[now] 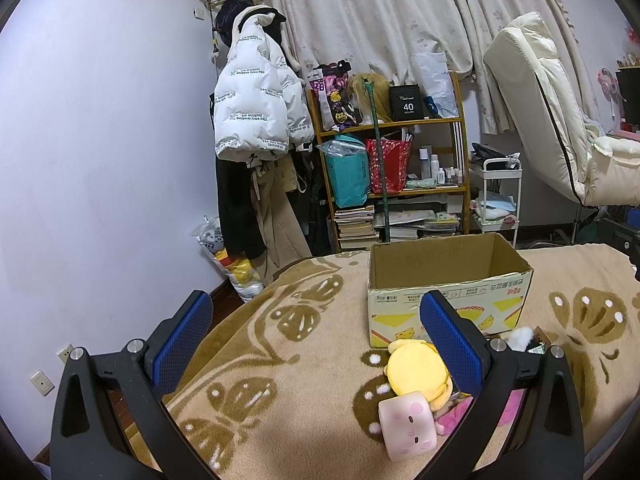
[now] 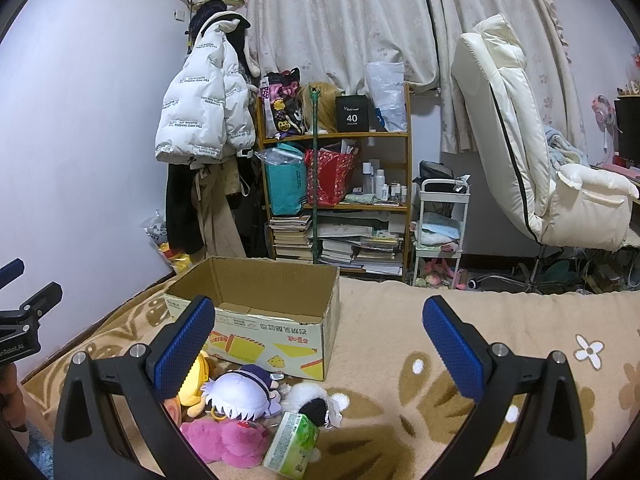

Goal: Organize soft objects

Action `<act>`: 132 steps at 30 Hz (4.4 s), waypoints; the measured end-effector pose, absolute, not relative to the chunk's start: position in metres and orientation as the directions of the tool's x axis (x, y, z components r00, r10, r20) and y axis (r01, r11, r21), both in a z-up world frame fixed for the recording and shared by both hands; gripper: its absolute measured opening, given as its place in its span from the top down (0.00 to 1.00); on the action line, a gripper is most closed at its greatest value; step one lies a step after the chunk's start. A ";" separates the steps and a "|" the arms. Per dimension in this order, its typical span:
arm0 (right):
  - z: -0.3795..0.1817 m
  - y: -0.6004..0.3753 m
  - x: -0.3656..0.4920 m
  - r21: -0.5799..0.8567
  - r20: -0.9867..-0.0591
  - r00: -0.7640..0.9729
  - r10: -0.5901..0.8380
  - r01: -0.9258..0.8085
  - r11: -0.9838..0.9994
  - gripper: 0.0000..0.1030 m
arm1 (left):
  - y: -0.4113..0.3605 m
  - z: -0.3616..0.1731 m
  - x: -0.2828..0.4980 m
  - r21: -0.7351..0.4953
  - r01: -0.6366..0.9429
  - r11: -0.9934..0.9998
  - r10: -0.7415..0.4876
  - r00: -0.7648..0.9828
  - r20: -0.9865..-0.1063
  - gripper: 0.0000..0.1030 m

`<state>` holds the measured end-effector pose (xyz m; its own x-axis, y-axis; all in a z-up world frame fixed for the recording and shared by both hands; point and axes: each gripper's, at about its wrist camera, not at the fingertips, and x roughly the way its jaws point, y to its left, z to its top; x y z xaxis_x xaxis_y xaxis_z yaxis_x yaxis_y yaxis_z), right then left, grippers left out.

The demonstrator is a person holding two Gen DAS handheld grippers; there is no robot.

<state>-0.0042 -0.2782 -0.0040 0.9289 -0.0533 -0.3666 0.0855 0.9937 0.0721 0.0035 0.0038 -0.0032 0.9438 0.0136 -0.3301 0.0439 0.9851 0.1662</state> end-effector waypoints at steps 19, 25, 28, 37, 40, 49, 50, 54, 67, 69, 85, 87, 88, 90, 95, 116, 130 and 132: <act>-0.004 -0.280 -0.004 0.072 -0.366 0.929 -0.054 0.086 0.994 0.00 | 0.003 -0.003 0.004 0.170 0.044 0.984 0.015 0.944 -0.330 0.01; -0.008 -0.282 -0.005 0.075 -0.371 0.928 -0.046 0.079 0.994 0.00 | 0.000 -0.012 0.006 0.171 0.053 0.984 0.012 0.933 -0.360 0.01; -0.009 -0.280 -0.001 0.077 -0.379 0.925 -0.034 0.068 0.995 0.00 | 0.001 -0.017 0.014 0.177 0.062 0.982 0.015 0.915 -0.403 0.01; -0.018 -0.273 0.015 0.059 -0.484 0.875 -0.015 0.049 0.997 0.00 | -0.006 -0.035 0.033 0.211 0.110 0.971 0.017 0.853 -0.521 0.01; -0.026 -0.272 0.022 0.082 -0.521 0.853 0.020 0.027 0.996 0.00 | -0.012 -0.041 0.038 0.226 0.130 0.965 0.021 0.825 -0.565 0.01; -0.047 -0.275 0.039 0.113 -0.630 0.776 0.044 0.035 0.993 0.00 | -0.021 -0.063 0.060 0.211 0.166 0.963 0.018 0.743 -0.669 0.01; -0.049 -0.275 0.041 0.112 -0.642 0.765 0.042 0.039 0.993 0.00 | -0.021 -0.066 0.063 0.202 0.174 0.964 0.012 0.730 -0.683 0.01; -0.063 -0.276 0.052 0.101 -0.700 0.713 0.035 0.050 0.994 0.00 | -0.027 -0.081 0.075 0.175 0.219 0.960 -0.016 0.665 -0.747 0.01; -0.113 -0.277 0.079 0.120 -0.843 0.534 0.067 0.067 0.990 0.00 | -0.039 -0.121 0.097 0.085 0.274 0.958 -0.063 0.491 -0.869 0.01; -0.118 -0.278 0.081 0.125 -0.858 0.508 0.072 0.071 0.990 0.00 | -0.039 -0.126 0.100 0.077 0.278 0.957 -0.064 0.466 -0.883 0.01; -0.152 -0.278 0.090 0.131 -0.930 0.355 0.094 0.084 0.988 0.21 | -0.058 -0.157 0.099 0.001 0.378 0.926 -0.121 0.300 -0.946 0.22; -0.155 -0.277 0.091 0.139 -0.933 0.344 0.102 0.084 0.987 0.22 | -0.058 -0.160 0.100 -0.022 0.378 0.926 -0.136 0.278 -0.951 0.28; -0.156 -0.277 0.091 0.141 -0.935 0.339 0.104 0.084 0.986 0.24 | -0.057 -0.161 0.100 -0.030 0.374 0.927 -0.141 0.273 -0.951 0.28; -0.157 -0.277 0.092 0.159 -0.933 0.337 0.125 0.078 0.984 0.30 | -0.057 -0.162 0.101 -0.040 0.367 0.929 -0.148 0.271 -0.951 0.30; -0.157 -0.274 0.093 0.162 -0.932 0.338 0.132 0.061 0.985 0.41 | -0.053 -0.161 0.100 -0.043 0.344 0.938 -0.144 0.275 -0.950 0.46; -0.114 -0.265 0.069 0.173 -0.858 0.490 0.155 -0.008 0.985 0.67 | -0.046 -0.141 0.091 -0.018 0.335 0.942 -0.152 0.376 -0.914 0.59; -0.063 -0.261 0.040 0.180 -0.702 0.689 0.180 -0.073 0.981 0.67 | -0.038 -0.098 0.066 0.024 0.321 0.947 -0.171 0.565 -0.807 0.60; -0.058 -0.259 0.037 0.159 -0.680 0.715 0.160 -0.069 0.985 0.67 | -0.037 -0.089 0.062 0.022 0.321 0.947 -0.186 0.603 -0.776 0.60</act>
<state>0.0368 -0.2590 -0.0580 0.7153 0.1603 -0.6801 -0.0693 0.9848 0.1592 0.0615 -0.0371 -0.0893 0.6030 -0.1862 -0.7757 0.3213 0.9467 0.0225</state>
